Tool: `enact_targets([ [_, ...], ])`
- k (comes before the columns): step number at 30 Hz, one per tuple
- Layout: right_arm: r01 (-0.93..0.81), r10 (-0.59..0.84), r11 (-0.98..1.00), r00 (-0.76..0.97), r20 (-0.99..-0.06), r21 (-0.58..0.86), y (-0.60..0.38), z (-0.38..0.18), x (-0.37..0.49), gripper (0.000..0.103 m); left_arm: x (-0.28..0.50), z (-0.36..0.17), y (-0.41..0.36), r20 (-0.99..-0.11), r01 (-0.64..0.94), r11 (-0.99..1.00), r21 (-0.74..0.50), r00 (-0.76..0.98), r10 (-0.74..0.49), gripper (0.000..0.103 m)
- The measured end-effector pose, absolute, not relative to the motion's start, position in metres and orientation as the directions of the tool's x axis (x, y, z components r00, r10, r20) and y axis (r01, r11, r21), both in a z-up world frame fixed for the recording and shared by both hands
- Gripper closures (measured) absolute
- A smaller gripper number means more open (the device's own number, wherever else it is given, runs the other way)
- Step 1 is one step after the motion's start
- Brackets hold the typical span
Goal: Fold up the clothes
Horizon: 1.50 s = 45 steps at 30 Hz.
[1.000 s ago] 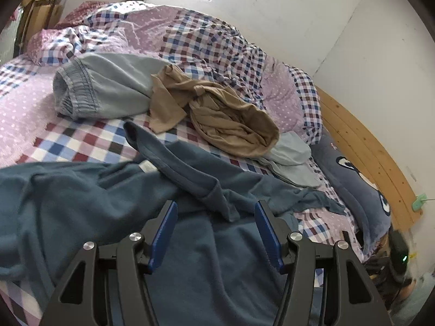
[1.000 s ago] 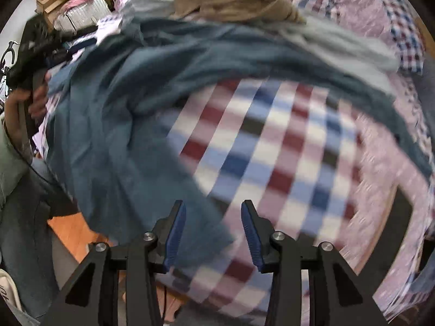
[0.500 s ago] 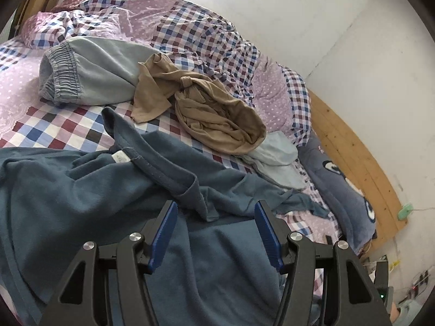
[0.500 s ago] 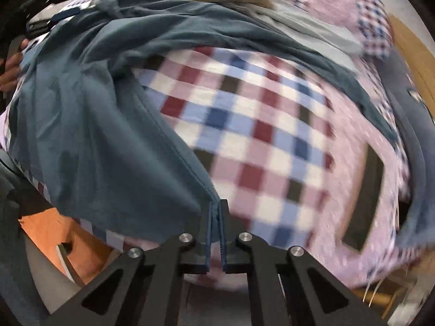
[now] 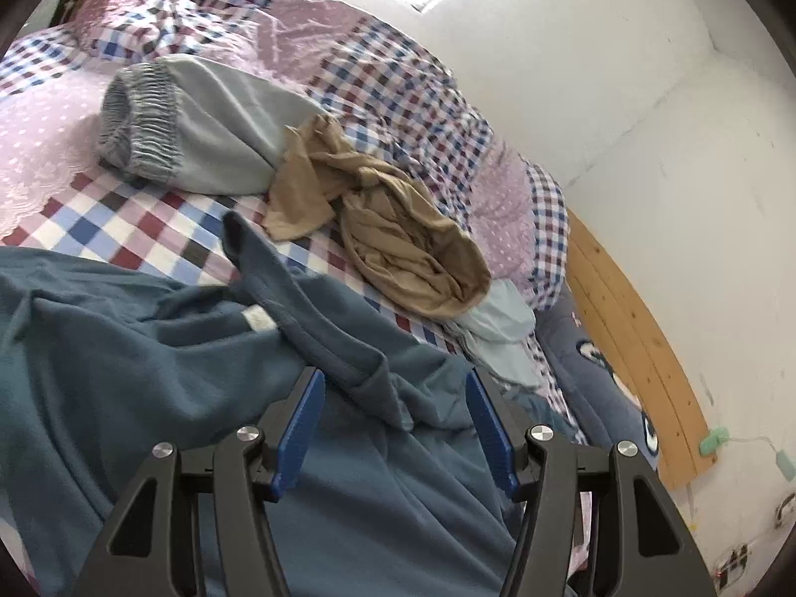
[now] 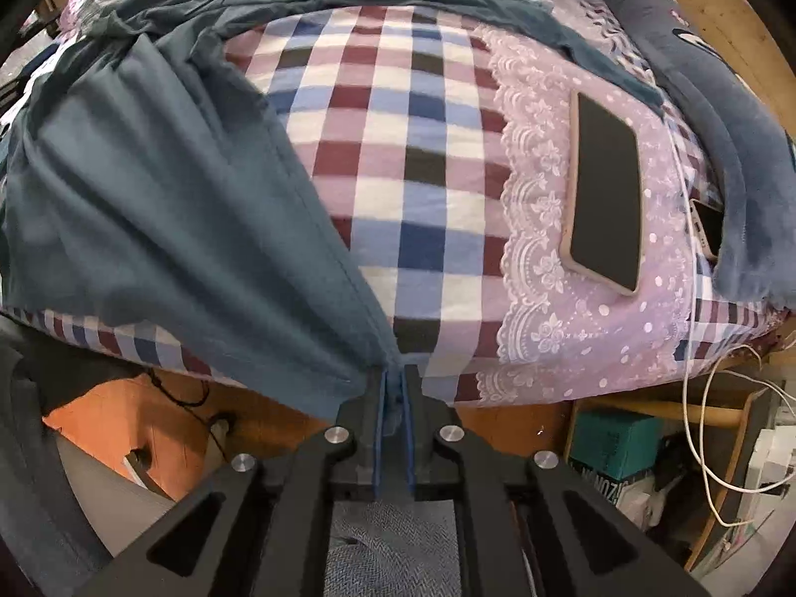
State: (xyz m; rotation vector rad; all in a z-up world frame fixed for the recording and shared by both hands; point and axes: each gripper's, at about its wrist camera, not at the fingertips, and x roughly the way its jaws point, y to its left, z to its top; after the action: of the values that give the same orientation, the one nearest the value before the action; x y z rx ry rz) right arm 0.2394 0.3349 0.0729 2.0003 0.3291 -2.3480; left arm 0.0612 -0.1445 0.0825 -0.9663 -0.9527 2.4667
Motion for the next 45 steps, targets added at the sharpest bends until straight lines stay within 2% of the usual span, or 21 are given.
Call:
enact_targets([
  [3,0.167,0.142,-0.970,-0.195,-0.970,-0.175,0.330,0.089,0.235,0.093,0.059,0.081,-0.162,-0.465,-0.016,-0.708,-0.706,-0.744,0.480,0.040],
  [5,0.164,0.143,-0.969,-0.224,-0.964,-0.182,0.319,0.096,0.230,0.081,0.058,0.080,-0.176,-0.453,0.013,-0.692,-0.722,-0.766,0.457,0.040],
  [7,0.170,0.141,-0.967,-0.253,-0.957,-0.188,0.307,0.104,0.221,0.076,0.056,0.077,-0.191,-0.436,0.048,-0.663,-0.747,-0.789,0.434,0.040],
  [9,0.184,0.137,-0.963,-0.292,-0.946,-0.196,0.297,0.109,0.209,0.074,0.055,0.070,-0.207,-0.420,0.085,-0.621,-0.779,-0.806,0.416,0.040],
  [11,0.207,0.100,-0.962,-0.338,-0.936,-0.178,0.281,0.116,0.195,0.068,0.053,0.063,-0.219,-0.406,0.113,-0.575,-0.810,-0.816,0.411,0.039],
  [16,0.323,-0.048,-0.940,-0.437,-0.898,-0.107,0.220,0.126,0.167,0.065,0.046,0.049,-0.227,-0.397,0.138,-0.508,-0.850,-0.802,0.446,0.039],
  [24,0.562,-0.226,-0.821,-0.482,-0.847,-0.101,0.096,0.108,0.109,0.065,0.038,0.058,-0.211,-0.447,0.106,-0.597,-0.795,-0.769,0.458,0.039],
  [29,0.632,-0.260,-0.761,-0.507,-0.822,-0.149,0.051,0.082,0.071,0.065,0.037,0.077,-0.181,-0.514,0.007,-0.777,-0.629,-0.754,0.409,0.039],
  [33,0.680,-0.272,-0.711,-0.502,-0.821,-0.180,0.023,0.059,0.043,0.065,0.035,0.078,-0.164,-0.554,-0.028,-0.843,-0.538,-0.742,0.378,0.039],
  [39,0.723,-0.289,-0.665,-0.479,-0.829,-0.186,0.004,0.039,0.014,0.066,0.022,0.060,-0.175,-0.603,0.058,-0.831,-0.552,-0.717,0.350,0.039],
  [40,0.734,-0.292,-0.651,-0.478,-0.829,-0.194,0.001,0.037,0.012,0.073,0.021,0.057,-0.179,-0.602,0.072,-0.821,-0.566,-0.717,0.352,0.039],
  [41,0.737,-0.281,-0.639,-0.490,-0.825,-0.220,0.000,0.036,0.011,0.093,0.021,0.055,-0.184,-0.598,0.086,-0.808,-0.583,-0.719,0.355,0.039],
  [42,0.739,-0.270,-0.628,-0.503,-0.821,-0.246,-0.002,0.036,0.010,0.097,0.020,0.054,-0.187,-0.596,0.093,-0.802,-0.590,-0.720,0.355,0.039],
  [45,0.725,-0.258,-0.618,-0.551,-0.793,-0.303,0.003,0.045,0.003,0.097,0.023,0.055,-0.194,-0.580,0.099,-0.790,-0.605,-0.734,0.352,0.039],
])
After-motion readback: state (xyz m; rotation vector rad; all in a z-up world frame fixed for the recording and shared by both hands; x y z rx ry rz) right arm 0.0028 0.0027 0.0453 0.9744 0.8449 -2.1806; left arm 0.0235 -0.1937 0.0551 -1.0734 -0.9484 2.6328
